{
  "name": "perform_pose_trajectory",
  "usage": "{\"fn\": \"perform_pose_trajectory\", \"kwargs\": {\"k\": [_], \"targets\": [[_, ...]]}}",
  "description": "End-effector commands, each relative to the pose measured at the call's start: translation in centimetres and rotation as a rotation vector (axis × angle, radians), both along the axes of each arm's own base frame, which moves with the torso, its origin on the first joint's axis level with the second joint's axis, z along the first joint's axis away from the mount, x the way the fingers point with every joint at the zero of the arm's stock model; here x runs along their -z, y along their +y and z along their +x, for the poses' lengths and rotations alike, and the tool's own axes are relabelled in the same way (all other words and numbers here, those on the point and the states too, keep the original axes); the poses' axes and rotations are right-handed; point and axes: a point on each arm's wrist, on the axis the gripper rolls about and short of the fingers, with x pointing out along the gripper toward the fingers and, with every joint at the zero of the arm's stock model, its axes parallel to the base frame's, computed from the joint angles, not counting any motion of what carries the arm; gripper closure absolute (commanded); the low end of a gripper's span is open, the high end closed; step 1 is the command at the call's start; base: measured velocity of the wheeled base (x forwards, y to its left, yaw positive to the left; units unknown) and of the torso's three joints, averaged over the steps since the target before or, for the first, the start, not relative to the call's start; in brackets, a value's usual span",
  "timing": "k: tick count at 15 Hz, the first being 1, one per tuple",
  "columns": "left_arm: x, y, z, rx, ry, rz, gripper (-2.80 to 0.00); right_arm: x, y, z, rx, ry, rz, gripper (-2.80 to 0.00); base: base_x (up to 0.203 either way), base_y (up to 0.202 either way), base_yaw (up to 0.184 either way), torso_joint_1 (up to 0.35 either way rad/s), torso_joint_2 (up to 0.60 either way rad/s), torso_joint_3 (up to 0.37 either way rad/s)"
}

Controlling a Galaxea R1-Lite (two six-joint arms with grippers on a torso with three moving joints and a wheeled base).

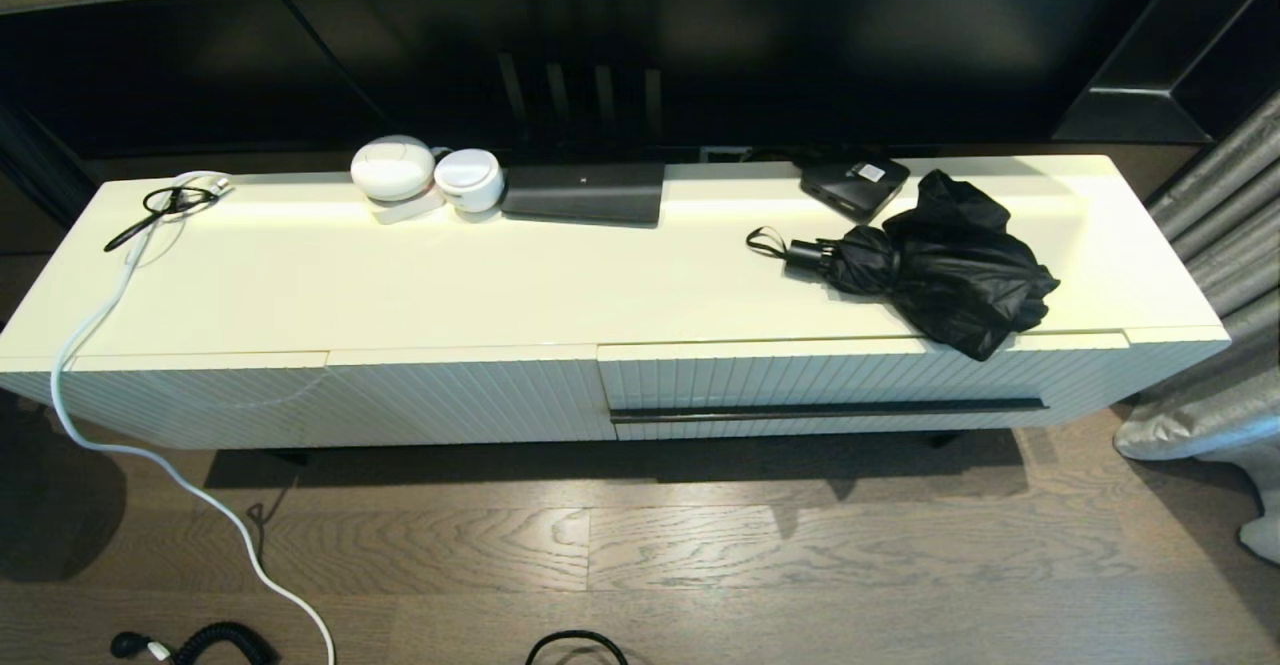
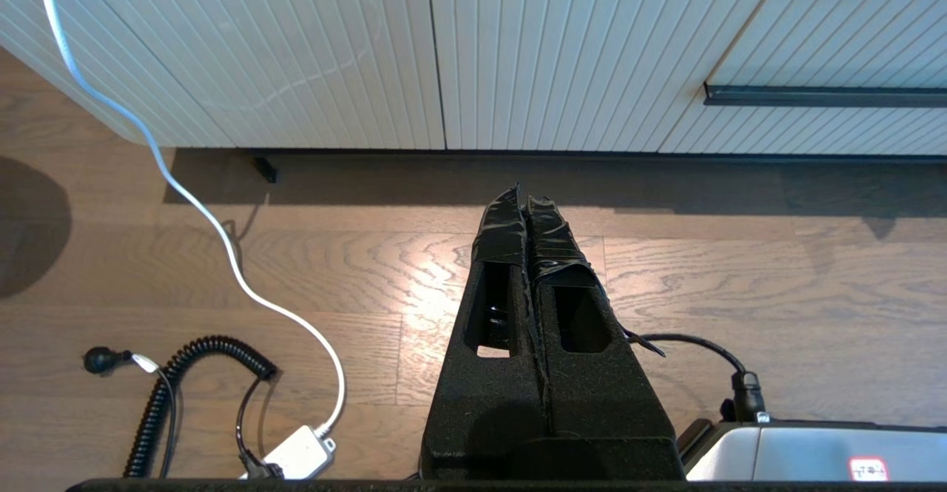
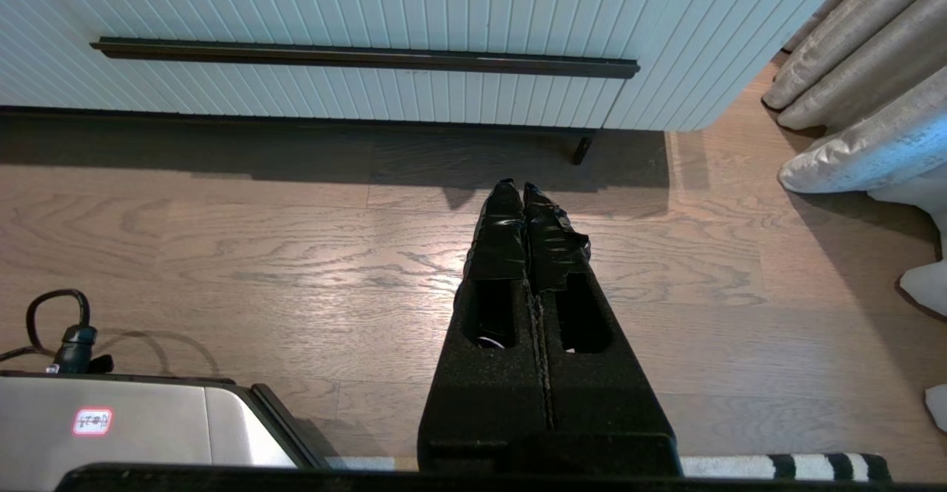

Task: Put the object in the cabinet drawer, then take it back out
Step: Open the drawer

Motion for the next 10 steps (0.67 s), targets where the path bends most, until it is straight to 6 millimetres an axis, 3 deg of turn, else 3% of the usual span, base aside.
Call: {"fn": "perform_pose_trajectory", "kwargs": {"k": [1, 10], "targets": [[0.03, 0.0, 0.01, -0.001, 0.001, -0.001, 0.0, 0.01, 0.0, 0.0, -0.001, 0.001, 0.002, 0.0, 0.0, 0.0, 0.0, 0.0, 0.0, 0.0], [0.03, 0.0, 0.01, -0.001, 0.001, -0.001, 0.0, 0.04, 0.0, 0.0, -0.001, 0.004, -0.004, 0.0, 0.0, 0.0, 0.0, 0.0, 0.0, 0.0]]}}
